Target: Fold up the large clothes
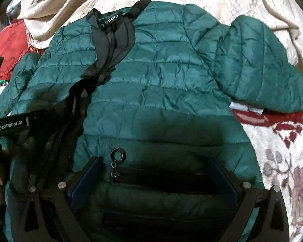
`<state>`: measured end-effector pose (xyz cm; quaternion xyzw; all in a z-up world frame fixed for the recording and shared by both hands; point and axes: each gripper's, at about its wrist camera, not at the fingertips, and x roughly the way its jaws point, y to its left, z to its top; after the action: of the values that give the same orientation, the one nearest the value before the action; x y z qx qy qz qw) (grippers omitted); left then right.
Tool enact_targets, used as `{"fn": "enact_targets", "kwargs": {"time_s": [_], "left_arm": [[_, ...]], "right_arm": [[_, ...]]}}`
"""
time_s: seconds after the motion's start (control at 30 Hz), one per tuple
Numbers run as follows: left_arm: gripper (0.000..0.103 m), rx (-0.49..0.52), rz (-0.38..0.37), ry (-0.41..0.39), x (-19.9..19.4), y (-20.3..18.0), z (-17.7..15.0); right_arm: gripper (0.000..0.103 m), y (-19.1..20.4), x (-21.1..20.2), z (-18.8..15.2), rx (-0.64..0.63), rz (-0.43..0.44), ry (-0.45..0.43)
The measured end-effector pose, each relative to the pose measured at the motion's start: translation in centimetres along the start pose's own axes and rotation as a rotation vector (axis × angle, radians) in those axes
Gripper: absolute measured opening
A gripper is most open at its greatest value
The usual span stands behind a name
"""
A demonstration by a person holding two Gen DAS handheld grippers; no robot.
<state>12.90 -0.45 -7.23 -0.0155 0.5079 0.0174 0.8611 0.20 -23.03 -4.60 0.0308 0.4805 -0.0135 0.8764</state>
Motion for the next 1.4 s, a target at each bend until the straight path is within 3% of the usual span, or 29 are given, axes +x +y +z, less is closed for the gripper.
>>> {"fn": "enact_targets", "kwargs": {"time_s": [0.27,0.47,0.57,0.7,0.8,0.9,1.07,1.13,1.3,1.4], "left_arm": [[0.103,-0.005,-0.016,-0.019,-0.2,1.2,-0.4],[0.103,-0.036,-0.070,-0.054,-1.8,3.1,-0.7],[0.103,-0.063,-0.109,-0.117,-3.6,4.5,-0.7],[0.103,-0.012,-0.052,-0.315,-8.3,5.4,-0.9],[0.103,-0.036,-0.039,-0.395,-11.3,7.3,-0.7],[0.103,-0.024,-0.038,-0.404,-13.8,11.2,0.5],[0.103,-0.120,0.043,-0.412,-15.8,20.1,-0.7],[0.103,-0.184,0.117,-0.400,-15.3,24.3,-2.4],[0.102,-0.340,0.230,-0.345,-12.7,32.4,-6.8],[0.102,-0.447,0.190,-0.312,-10.6,35.8,-9.9]], "right_arm": [[0.103,0.3,-0.6,-0.1,-0.007,-0.025,-0.042],[0.103,0.9,-3.3,-0.3,-0.027,-0.071,-0.153],[0.103,1.1,-5.2,-0.5,-0.022,-0.074,-0.229],[0.103,1.6,-8.9,-1.1,-0.044,-0.130,-0.364],[0.103,1.7,-12.1,-1.7,-0.136,-0.165,-0.431],[0.103,0.7,-13.7,-2.7,-0.200,-0.220,-0.436],[0.103,-2.6,-14.3,-3.6,-0.009,-0.084,-0.404],[0.103,-2.7,-13.9,-3.7,0.026,-0.061,-0.386],[0.103,-1.1,-12.7,-3.8,-0.044,-0.113,-0.347],[0.103,-0.6,-12.4,-3.9,-0.062,-0.119,-0.339]]}}
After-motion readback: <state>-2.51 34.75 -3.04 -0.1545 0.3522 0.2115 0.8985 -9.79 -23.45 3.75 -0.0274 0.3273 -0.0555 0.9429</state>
